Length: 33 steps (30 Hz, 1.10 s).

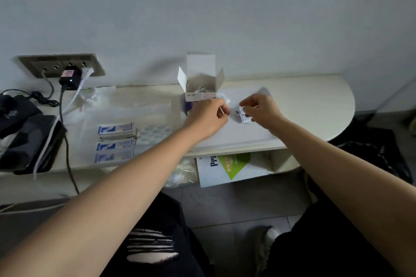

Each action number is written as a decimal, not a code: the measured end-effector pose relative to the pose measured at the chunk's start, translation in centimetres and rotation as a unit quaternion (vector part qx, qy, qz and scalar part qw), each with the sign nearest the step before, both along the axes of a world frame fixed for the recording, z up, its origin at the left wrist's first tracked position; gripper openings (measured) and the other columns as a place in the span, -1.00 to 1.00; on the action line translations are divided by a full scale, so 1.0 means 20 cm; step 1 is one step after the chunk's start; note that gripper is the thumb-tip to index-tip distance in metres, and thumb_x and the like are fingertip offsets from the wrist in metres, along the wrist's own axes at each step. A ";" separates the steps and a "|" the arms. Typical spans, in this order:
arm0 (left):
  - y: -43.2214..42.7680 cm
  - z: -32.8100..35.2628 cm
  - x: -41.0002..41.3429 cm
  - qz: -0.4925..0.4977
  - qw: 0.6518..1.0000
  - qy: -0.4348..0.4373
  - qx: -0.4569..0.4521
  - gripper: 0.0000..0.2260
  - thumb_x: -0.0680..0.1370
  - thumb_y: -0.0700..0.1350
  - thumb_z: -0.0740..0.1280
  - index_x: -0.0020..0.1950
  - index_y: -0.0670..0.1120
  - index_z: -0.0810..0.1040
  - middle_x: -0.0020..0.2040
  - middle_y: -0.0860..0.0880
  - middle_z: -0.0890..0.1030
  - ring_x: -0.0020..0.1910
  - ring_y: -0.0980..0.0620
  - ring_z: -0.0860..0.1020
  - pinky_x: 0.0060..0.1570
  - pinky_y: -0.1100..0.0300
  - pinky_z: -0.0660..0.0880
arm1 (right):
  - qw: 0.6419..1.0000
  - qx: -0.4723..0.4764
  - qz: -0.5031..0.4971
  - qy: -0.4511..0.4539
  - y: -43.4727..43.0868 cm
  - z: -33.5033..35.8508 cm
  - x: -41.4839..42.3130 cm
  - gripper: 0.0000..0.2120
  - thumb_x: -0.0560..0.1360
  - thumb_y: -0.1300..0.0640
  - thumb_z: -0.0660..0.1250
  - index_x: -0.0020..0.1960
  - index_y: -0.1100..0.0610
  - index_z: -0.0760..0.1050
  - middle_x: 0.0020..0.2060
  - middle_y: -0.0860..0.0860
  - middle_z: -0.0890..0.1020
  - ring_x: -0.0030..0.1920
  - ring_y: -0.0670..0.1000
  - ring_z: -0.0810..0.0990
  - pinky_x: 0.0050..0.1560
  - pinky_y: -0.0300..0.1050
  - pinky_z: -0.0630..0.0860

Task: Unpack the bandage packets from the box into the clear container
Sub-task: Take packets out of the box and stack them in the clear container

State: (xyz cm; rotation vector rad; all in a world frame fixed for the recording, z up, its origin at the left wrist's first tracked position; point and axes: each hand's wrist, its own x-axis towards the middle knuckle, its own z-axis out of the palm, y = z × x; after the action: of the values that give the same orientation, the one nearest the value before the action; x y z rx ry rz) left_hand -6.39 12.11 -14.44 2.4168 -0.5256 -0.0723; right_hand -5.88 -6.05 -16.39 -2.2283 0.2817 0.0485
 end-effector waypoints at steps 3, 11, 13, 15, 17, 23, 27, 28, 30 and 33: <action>-0.13 -0.07 0.04 -0.020 1.000 0.004 0.023 -0.85 0.49 -0.18 0.31 0.04 -0.07 0.59 -0.09 -0.03 0.63 -0.16 -0.01 0.57 -0.10 0.12 0.51 | 0.996 -0.092 0.001 -0.020 -0.13 -0.06 0.01 -0.77 0.44 0.31 0.29 0.03 0.13 0.61 -0.05 0.03 0.65 -0.12 0.00 0.56 -0.09 -0.22 0.41; -0.34 -0.20 0.18 0.007 0.992 0.024 0.123 -0.58 0.55 -0.15 0.27 0.42 -0.05 0.35 0.27 -0.16 0.39 0.20 -0.16 0.44 0.10 0.07 0.39 | 0.959 -0.255 0.116 -0.044 -0.27 -0.19 0.08 -0.62 0.49 0.19 0.33 0.30 0.11 0.49 0.15 0.11 0.58 0.19 0.15 0.42 0.17 -0.04 0.37; -0.36 -0.21 0.19 0.008 0.990 0.036 0.137 -0.53 0.54 -0.14 0.29 0.45 0.00 0.32 0.27 -0.17 0.38 0.22 -0.17 0.41 0.11 0.08 0.36 | 0.950 -0.279 0.132 -0.050 -0.27 -0.20 0.09 -0.63 0.47 0.17 0.37 0.27 0.08 0.51 0.09 0.11 0.57 0.17 0.14 0.42 0.15 -0.02 0.38; -0.38 -0.22 0.21 0.003 0.987 0.047 0.153 -0.50 0.52 -0.14 0.33 0.44 0.04 0.33 0.25 -0.16 0.37 0.21 -0.17 0.41 0.10 0.07 0.35 | 0.948 -0.284 0.135 -0.046 -0.27 -0.21 0.11 -0.63 0.44 0.14 0.40 0.24 0.08 0.51 0.06 0.10 0.55 0.13 0.13 0.41 0.12 -0.04 0.39; -0.39 -0.24 0.22 0.007 0.987 0.053 0.154 -0.50 0.49 -0.15 0.36 0.41 0.05 0.36 0.23 -0.15 0.38 0.19 -0.16 0.42 0.09 0.08 0.33 | 0.949 -0.279 0.140 -0.045 -0.28 -0.21 0.12 -0.66 0.42 0.11 0.44 0.18 0.09 0.53 0.03 0.08 0.56 0.09 0.11 0.42 0.08 -0.05 0.39; -0.36 -0.26 0.25 0.012 0.992 0.039 0.120 -0.64 0.49 -0.24 0.29 0.25 0.03 0.51 0.14 -0.12 0.41 0.07 -0.13 0.45 0.01 0.10 0.41 | 0.951 -0.232 0.178 -0.101 -0.34 -0.19 0.11 -0.89 0.32 0.22 0.52 -0.19 0.09 0.62 -0.19 0.02 0.58 -0.13 0.00 0.41 -0.10 -0.14 0.39; -0.35 -0.27 0.25 0.031 0.995 0.021 0.093 -0.74 0.52 -0.24 0.25 0.15 -0.01 0.56 0.11 -0.11 0.45 0.04 -0.10 0.48 0.01 0.11 0.43 | 0.955 -0.207 0.193 -0.087 -0.37 -0.19 0.08 -0.87 0.30 0.23 0.53 -0.23 0.06 0.62 -0.26 -0.09 0.52 -0.14 -0.07 0.40 -0.16 -0.22 0.30; -0.36 -0.27 0.25 0.038 0.995 0.019 0.089 -0.78 0.53 -0.19 0.26 0.15 -0.02 0.56 0.12 -0.10 0.46 0.04 -0.10 0.50 0.05 0.09 0.44 | 0.957 -0.199 0.195 -0.077 -0.37 -0.18 0.07 -0.87 0.30 0.22 0.52 -0.22 0.05 0.62 -0.27 -0.11 0.51 -0.15 -0.08 0.40 -0.16 -0.22 0.30; -0.38 -0.28 0.25 0.050 0.994 0.015 0.091 -0.81 0.55 -0.04 0.29 0.13 -0.03 0.55 0.11 -0.09 0.48 0.03 -0.09 0.53 0.12 0.04 0.44 | 0.957 -0.194 0.206 -0.067 -0.37 -0.17 0.07 -0.88 0.31 0.21 0.51 -0.21 0.05 0.64 -0.27 -0.12 0.50 -0.14 -0.08 0.41 -0.16 -0.22 0.32; -0.43 -0.29 0.24 0.080 0.991 0.029 0.106 -0.59 0.47 0.17 0.36 0.17 -0.09 0.52 0.13 -0.11 0.47 0.06 -0.11 0.53 0.07 0.05 0.45 | 0.953 -0.204 0.215 -0.061 -0.37 -0.15 0.07 -0.90 0.33 0.20 0.50 -0.17 0.04 0.67 -0.25 -0.11 0.49 -0.13 -0.06 0.43 -0.15 -0.20 0.33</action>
State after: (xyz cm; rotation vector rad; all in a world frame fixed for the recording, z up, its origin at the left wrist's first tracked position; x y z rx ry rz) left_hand -1.54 3.46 -20.30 2.6462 -0.3087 -0.1358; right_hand -4.41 -13.46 -19.47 -2.6543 -0.2948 0.0936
